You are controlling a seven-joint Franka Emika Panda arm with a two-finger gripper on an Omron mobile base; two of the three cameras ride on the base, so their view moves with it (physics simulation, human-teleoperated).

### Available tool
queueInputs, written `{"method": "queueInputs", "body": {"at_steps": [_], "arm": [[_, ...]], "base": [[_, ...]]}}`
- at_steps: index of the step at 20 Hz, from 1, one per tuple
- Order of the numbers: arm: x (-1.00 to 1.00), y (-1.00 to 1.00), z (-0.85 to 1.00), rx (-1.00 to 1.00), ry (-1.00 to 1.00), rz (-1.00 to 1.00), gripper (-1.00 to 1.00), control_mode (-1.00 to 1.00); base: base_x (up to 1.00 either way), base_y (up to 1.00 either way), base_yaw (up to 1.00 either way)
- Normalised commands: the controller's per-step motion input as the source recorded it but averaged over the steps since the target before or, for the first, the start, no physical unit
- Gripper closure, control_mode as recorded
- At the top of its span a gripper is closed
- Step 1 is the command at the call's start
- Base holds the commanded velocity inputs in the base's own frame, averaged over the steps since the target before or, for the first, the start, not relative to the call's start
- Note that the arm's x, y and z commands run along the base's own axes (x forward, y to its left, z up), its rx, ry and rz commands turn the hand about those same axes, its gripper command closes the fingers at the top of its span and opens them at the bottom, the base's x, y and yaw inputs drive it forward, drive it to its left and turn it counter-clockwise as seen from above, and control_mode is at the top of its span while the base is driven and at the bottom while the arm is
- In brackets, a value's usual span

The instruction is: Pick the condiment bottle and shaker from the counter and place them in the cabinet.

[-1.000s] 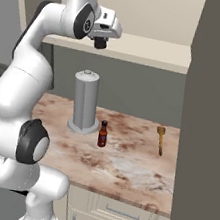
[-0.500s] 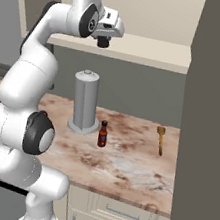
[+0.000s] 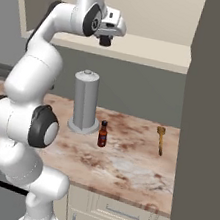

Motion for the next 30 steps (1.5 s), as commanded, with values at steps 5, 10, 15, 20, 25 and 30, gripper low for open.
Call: {"method": "queueInputs", "body": {"at_steps": [5,10,15,20,25,30], "arm": [[0.41,-0.03,-0.19,0.00,0.00,0.00,1.00,-1.00],[0.39,-0.03,-0.21,0.00,0.00,0.00,1.00,-1.00],[0.18,0.00,-0.24,0.00,0.00,0.00,-1.00,-1.00],[0.00,-0.02,-0.09,0.00,-0.01,0.00,-1.00,-1.00],[0.00,-0.05,0.00,0.00,-0.05,0.00,-1.00,-1.00],[-0.20,-0.01,0.00,0.00,-0.11,0.00,-1.00,-1.00]], "base": [[0.00,0.00,0.00],[0.00,0.00,0.00],[0.00,0.00,0.00],[0.00,0.00,0.00],[0.00,0.00,0.00],[0.00,0.00,0.00]]}}
